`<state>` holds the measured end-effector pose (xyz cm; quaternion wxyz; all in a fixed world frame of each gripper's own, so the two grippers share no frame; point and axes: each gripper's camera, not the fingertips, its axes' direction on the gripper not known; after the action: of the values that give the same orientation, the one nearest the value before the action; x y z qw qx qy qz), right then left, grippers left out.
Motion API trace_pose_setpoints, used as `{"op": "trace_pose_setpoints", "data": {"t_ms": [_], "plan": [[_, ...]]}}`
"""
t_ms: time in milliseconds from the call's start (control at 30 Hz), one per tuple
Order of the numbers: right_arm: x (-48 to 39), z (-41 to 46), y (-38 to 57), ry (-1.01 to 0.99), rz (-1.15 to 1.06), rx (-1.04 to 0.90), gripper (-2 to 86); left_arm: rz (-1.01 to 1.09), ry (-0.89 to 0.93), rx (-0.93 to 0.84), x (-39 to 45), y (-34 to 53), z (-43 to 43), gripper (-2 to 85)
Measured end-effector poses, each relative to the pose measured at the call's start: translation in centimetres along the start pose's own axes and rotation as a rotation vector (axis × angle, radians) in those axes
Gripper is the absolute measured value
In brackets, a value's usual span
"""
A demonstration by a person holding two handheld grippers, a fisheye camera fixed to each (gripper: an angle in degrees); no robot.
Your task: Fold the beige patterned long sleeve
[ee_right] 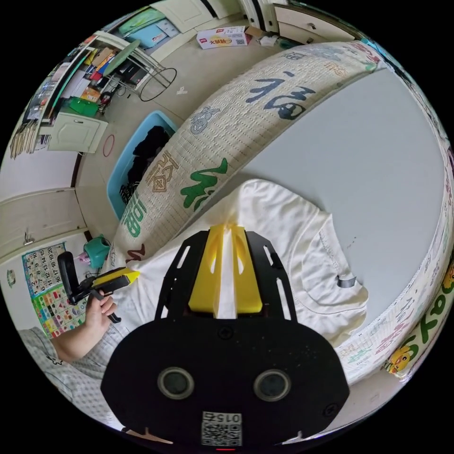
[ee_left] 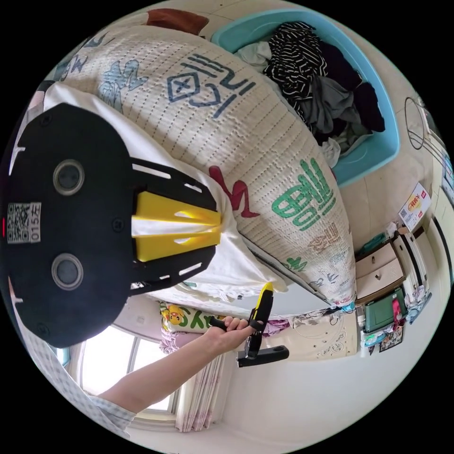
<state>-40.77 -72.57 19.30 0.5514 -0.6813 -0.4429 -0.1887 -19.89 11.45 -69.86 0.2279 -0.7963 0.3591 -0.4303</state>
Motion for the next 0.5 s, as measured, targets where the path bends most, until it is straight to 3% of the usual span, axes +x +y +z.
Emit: {"op": "trace_pose_setpoints", "data": {"t_ms": [133, 233, 367, 500], "plan": [[0.3, -1.7, 4.5, -0.089, 0.000, 0.133, 5.3, 0.016, -0.017, -0.029, 1.8, -1.4, -0.3, 3.0], [0.9, -1.5, 12.1, -0.220, -0.018, 0.125, 6.9, 0.062, -0.043, -0.067, 4.3, -0.4, -1.5, 3.8], [2.2, 2.3, 23.6, -0.260, 0.084, 0.039, 8.0, 0.330, -0.024, -0.398, 12.3, 6.0, 3.1, 5.6], [3.3, 9.0, 33.8, -0.249, 0.261, -0.103, 8.8, 0.429, -0.009, -0.534, 16.5, 11.0, 7.8, 5.7]]}}
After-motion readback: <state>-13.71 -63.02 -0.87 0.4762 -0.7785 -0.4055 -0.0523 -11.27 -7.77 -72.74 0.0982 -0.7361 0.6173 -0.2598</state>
